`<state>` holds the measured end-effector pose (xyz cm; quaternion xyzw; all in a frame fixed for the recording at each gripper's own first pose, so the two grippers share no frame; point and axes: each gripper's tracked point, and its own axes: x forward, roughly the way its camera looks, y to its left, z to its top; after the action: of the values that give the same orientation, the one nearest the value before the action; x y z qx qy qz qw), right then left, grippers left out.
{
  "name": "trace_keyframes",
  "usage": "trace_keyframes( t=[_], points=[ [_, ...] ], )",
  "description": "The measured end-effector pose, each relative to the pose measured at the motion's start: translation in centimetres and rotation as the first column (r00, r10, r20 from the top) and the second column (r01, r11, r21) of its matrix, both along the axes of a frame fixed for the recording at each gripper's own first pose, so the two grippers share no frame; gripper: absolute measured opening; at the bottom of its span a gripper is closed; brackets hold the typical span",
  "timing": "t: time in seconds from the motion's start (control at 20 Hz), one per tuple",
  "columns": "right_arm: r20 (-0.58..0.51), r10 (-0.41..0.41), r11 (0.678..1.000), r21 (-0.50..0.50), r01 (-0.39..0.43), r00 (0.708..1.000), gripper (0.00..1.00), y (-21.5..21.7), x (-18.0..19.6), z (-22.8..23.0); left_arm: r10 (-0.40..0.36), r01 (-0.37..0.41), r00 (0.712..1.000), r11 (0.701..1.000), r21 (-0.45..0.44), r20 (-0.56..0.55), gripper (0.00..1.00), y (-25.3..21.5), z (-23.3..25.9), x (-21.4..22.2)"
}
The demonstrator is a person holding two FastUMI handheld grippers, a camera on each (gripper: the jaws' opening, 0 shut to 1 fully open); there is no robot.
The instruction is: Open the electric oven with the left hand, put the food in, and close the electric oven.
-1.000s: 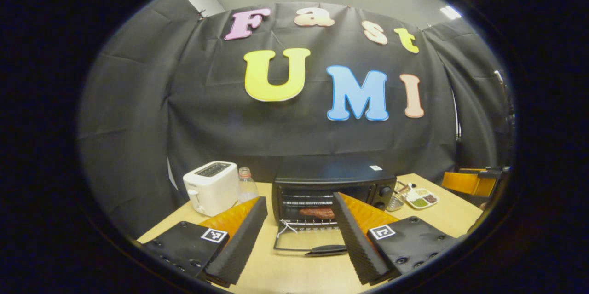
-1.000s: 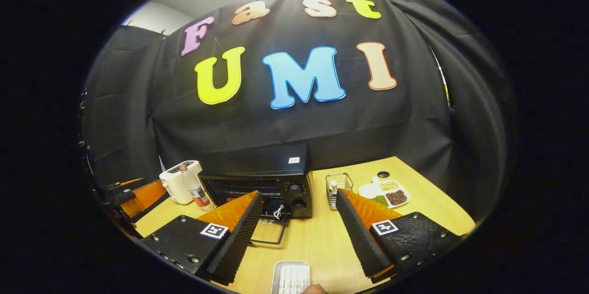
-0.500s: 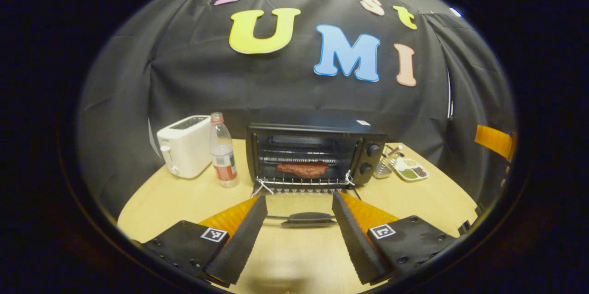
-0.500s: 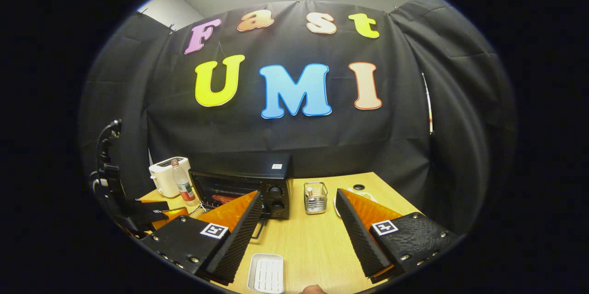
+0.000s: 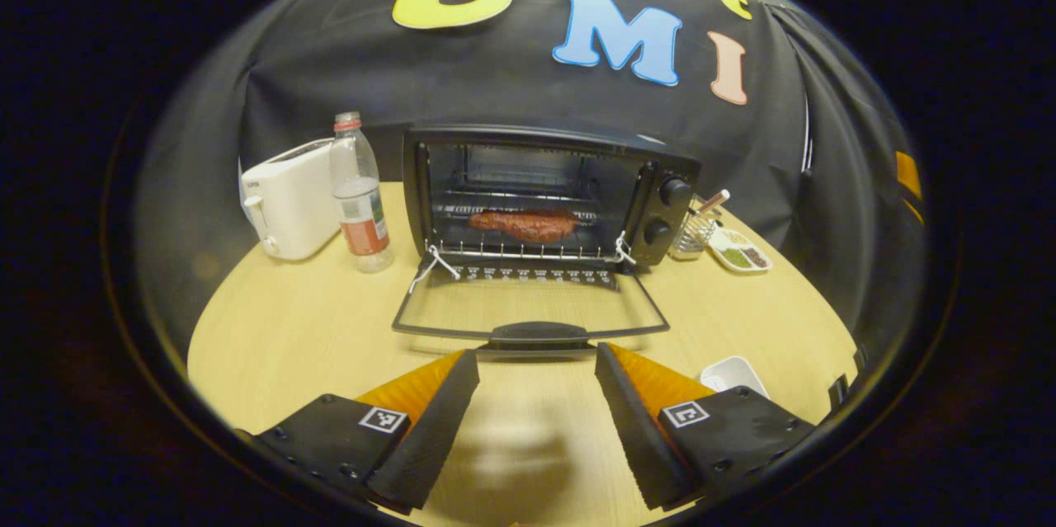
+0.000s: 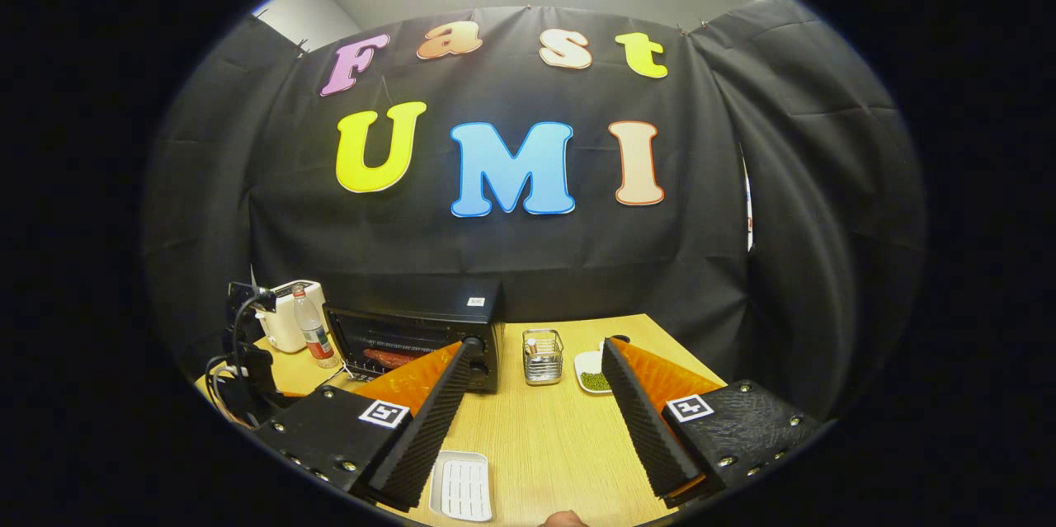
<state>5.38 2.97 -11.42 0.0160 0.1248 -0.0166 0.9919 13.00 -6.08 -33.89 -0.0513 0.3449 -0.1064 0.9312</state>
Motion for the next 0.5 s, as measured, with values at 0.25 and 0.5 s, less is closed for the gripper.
trace_keyframes(
  t=[0.25, 0.5],
  points=[
    [-0.009, -0.030, 0.999, -0.027, 0.029, 1.000, 0.98, -0.5, -0.3, 0.0, -0.030, 0.031, 0.996, 0.999, 0.012, -0.080, 0.96, -0.7, -3.5, -0.1],
    [-0.039, -0.066, 0.997, -0.047, 0.065, 0.997, 0.98, -1.5, -0.8, -0.5, -0.045, 0.048, 0.991, 0.999, 0.020, -0.124, 0.97, -1.4, -5.9, 0.9]
  ],
)
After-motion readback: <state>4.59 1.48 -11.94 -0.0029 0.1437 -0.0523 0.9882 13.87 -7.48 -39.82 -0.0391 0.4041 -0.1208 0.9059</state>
